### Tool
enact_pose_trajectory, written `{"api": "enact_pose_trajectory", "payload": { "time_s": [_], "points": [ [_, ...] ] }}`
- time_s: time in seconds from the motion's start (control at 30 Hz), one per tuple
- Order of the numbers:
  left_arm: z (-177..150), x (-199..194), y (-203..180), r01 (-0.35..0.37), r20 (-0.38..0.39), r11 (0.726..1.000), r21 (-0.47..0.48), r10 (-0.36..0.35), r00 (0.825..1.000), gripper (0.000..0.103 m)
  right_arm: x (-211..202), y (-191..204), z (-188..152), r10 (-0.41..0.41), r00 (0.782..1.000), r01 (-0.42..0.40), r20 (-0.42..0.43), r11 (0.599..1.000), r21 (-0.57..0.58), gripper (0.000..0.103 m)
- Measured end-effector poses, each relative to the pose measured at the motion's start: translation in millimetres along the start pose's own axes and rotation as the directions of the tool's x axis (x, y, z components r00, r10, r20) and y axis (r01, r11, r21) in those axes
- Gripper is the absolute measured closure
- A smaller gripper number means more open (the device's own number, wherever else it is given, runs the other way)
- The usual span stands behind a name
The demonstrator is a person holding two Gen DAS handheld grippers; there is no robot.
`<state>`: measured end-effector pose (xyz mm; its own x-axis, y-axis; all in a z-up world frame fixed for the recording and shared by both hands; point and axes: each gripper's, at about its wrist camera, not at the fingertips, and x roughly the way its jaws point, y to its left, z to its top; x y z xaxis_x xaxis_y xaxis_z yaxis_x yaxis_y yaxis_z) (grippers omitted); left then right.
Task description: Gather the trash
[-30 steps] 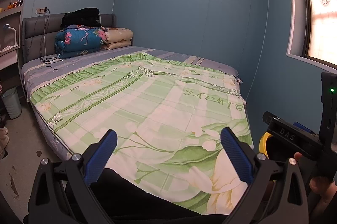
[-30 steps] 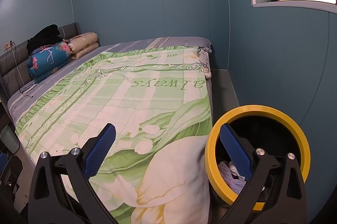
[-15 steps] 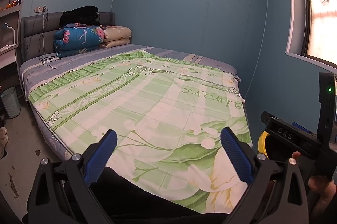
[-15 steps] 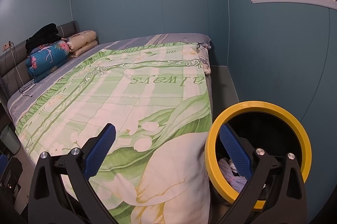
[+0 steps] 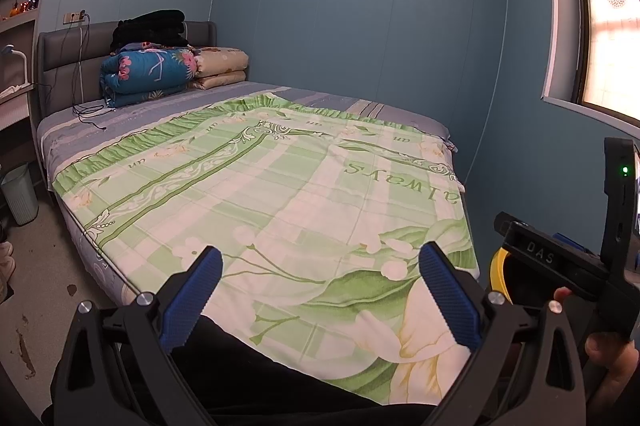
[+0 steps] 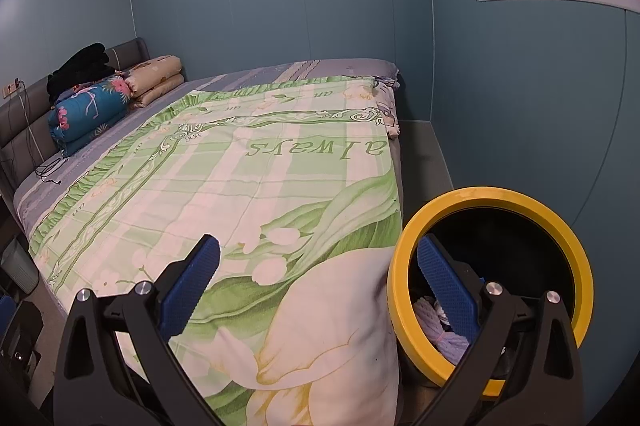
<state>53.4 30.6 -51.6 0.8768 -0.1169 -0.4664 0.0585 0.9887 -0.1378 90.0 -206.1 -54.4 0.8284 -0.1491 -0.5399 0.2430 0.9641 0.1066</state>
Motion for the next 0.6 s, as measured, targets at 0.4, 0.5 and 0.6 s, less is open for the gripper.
{"api": "enact_pose_trajectory", "payload": {
  "time_s": [0.4, 0.5, 0.6],
  "points": [
    [-3.0, -1.4, -2.9, 0.006, 0.01, 1.0, 0.026, -0.006, 1.0, 0.008, 3.6, -1.2, -1.0, 0.002, 1.0, -0.002, -0.01, 1.0, 0.005, 0.008],
    [-2.9, -0.8, -2.5, 0.011, 0.005, 1.0, 0.025, -0.011, 1.0, 0.008, 4.5, -0.7, -2.6, 0.002, 1.0, -0.002, -0.013, 1.0, 0.006, 0.008],
    [-2.8, 0.2, -1.9, 0.01, 0.0, 1.0, 0.021, -0.01, 1.0, 0.008, 4.6, -0.9, -3.2, 0.003, 1.0, -0.002, -0.014, 1.0, 0.008, 0.008]
  ]
}}
